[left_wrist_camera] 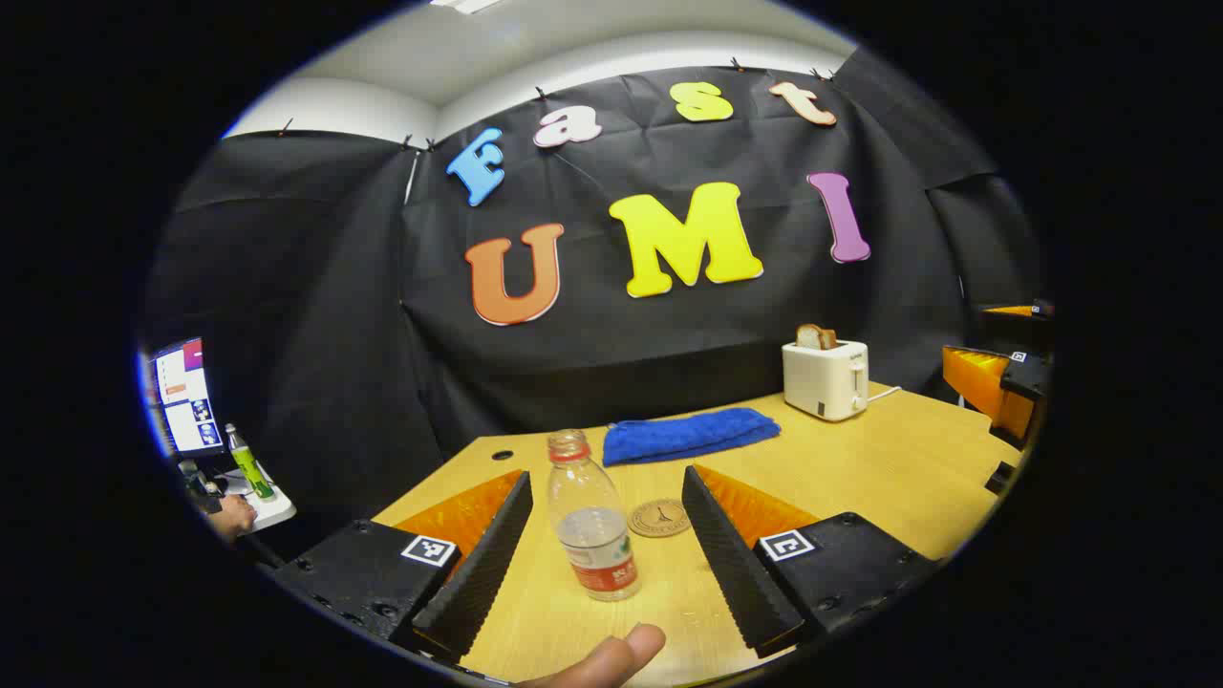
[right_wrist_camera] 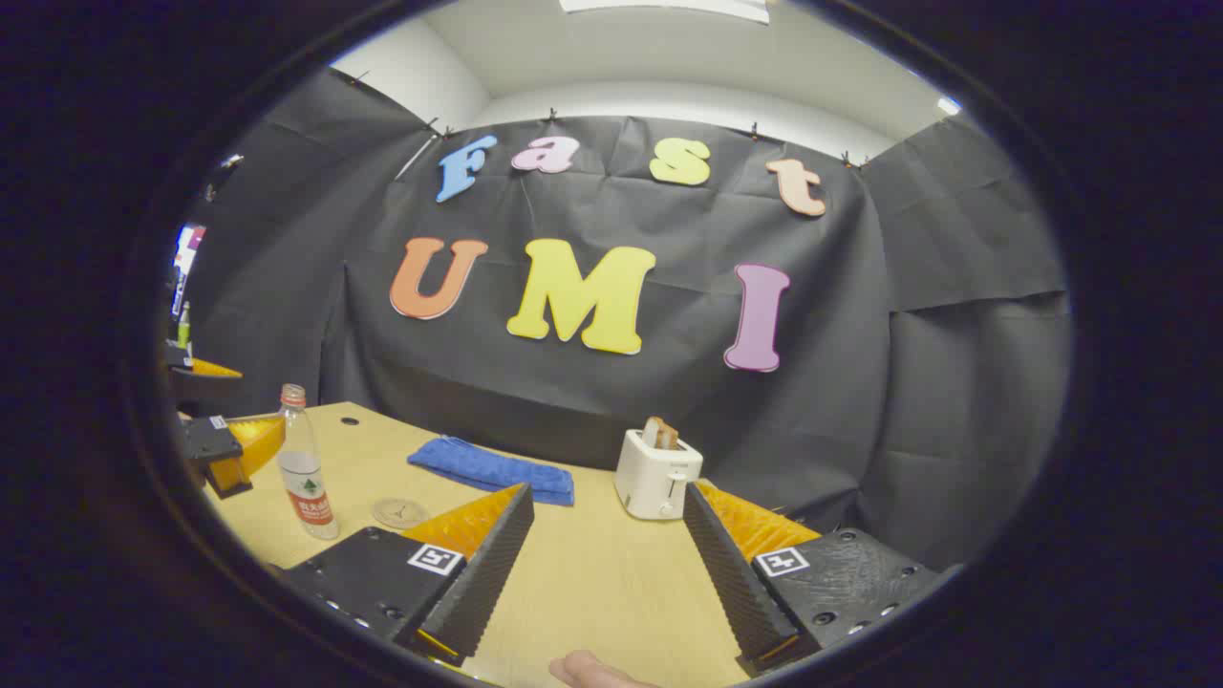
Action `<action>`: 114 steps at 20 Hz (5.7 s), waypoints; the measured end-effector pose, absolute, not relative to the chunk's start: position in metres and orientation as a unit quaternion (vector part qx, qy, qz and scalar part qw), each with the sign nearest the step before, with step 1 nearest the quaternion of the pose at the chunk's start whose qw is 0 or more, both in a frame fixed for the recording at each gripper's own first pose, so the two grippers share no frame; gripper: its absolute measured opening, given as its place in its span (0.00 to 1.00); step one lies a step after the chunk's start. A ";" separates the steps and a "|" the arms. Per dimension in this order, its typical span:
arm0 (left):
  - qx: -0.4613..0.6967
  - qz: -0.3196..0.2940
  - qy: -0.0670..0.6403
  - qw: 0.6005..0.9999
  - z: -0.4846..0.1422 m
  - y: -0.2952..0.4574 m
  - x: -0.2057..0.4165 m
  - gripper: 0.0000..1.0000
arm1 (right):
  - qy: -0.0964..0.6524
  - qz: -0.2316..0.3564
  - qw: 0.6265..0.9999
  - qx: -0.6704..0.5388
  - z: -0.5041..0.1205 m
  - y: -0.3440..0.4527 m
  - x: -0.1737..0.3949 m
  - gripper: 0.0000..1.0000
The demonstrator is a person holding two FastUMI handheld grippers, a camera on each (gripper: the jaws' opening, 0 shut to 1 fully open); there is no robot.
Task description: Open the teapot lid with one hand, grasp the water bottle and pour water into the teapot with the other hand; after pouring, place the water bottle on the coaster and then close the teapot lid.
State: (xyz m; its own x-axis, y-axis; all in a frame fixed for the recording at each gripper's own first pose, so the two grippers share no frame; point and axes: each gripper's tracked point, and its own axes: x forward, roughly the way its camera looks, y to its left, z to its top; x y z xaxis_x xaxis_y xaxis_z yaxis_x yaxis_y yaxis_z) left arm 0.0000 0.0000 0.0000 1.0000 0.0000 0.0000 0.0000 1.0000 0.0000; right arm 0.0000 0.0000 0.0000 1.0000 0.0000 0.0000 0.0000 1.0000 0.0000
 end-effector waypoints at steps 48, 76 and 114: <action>-0.105 0.032 0.023 0.994 -0.021 0.076 0.020 0.99 | 0.090 0.154 0.982 0.057 -0.130 0.206 0.090 0.33; -0.035 -0.102 0.076 0.991 -0.087 0.001 0.047 0.96 | 0.035 0.125 0.988 0.082 -0.068 0.142 0.061 0.00; 0.445 -0.018 0.107 0.889 -0.107 0.010 0.063 0.75 | 0.026 0.045 0.996 0.079 -0.049 0.034 0.068 0.00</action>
